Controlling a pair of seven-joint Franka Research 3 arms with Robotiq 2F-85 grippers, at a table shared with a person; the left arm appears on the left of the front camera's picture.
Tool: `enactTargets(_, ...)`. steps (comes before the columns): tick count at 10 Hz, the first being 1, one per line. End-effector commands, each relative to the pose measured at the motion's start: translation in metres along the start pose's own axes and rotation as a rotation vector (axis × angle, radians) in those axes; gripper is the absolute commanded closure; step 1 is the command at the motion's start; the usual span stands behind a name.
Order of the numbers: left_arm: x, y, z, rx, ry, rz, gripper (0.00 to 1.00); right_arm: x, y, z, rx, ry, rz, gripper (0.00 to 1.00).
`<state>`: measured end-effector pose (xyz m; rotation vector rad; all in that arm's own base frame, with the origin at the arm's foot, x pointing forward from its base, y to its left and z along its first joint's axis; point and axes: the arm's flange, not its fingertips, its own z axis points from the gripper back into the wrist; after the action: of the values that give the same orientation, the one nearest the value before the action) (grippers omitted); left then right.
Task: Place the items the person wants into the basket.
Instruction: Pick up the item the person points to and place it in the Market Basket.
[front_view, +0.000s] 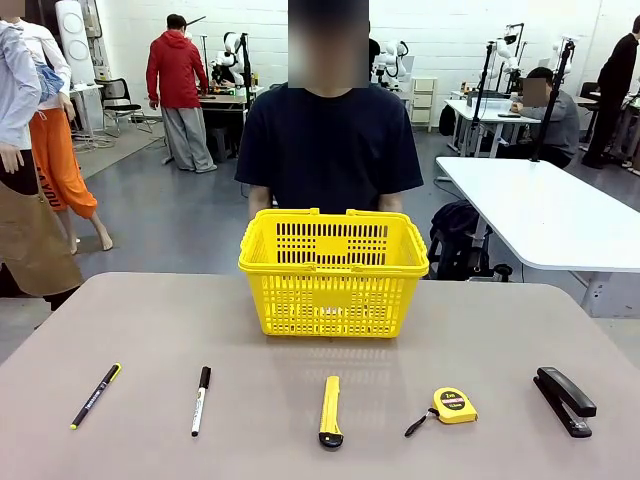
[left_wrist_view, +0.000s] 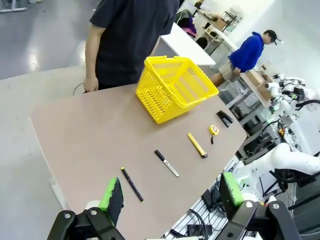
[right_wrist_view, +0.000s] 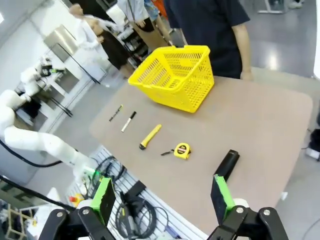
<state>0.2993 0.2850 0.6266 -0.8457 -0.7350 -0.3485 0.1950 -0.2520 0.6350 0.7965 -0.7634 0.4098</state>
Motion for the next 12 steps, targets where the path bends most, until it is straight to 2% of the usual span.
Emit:
enactTargets(1,-0.008,-0.014,-0.018,0.031,0.039,-0.031,0.00,0.003,0.012,-0.005,-0.061,0.073,0.052,0.00)
enactTargets(2,-0.003,-0.015,-0.021,0.027,0.090,-0.034,0.00,0.006,0.017,-0.008,-0.074,0.066,0.036,0.00)
enactTargets(3,0.001,-0.009,-0.005,0.008,0.019,-0.013,0.00,0.003,0.009,-0.002,-0.027,0.028,0.026,0.00)
enactTargets(12,0.001,-0.009,-0.005,0.008,0.019,-0.013,0.00,0.003,0.009,-0.002,-0.027,0.028,0.026,0.00)
